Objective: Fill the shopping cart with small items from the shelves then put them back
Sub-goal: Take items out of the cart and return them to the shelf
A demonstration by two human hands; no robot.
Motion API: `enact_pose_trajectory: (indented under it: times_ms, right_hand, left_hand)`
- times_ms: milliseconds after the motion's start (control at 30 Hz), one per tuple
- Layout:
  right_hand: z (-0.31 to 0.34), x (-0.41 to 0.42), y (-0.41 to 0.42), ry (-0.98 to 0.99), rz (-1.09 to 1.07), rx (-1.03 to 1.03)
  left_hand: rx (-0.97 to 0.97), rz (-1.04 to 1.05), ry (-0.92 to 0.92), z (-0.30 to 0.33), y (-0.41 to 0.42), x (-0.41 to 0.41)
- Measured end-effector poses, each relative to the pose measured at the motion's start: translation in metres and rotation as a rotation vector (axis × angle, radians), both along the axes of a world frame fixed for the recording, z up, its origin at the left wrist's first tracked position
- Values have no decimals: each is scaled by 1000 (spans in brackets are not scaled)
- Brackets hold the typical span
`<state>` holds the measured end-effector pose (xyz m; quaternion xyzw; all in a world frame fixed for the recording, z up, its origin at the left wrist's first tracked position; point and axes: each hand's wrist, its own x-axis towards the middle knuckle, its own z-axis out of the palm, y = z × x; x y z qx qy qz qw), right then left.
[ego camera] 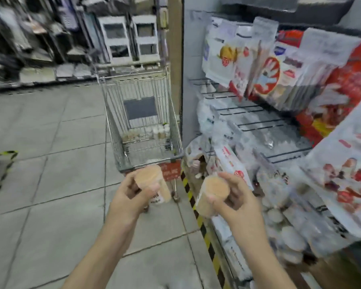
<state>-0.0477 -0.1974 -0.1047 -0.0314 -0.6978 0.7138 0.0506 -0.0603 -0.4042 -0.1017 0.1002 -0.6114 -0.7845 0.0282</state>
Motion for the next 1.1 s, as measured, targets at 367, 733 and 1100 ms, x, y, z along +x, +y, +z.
enact_pose_trajectory:
  times_ms: [367, 733, 1100]
  right_hand:
    - [-47, -131, -105, -205, 176, -17]
    - [-82, -325, -136, -299, 344, 64]
    - [-134, -474, -163, -494, 355, 58]
  left_hand:
    - [-3, 216, -123, -33, -120, -83]
    - [4, 386, -243, -68, -122, -251]
    - [-93, 465, -392, -117, -118, -399]
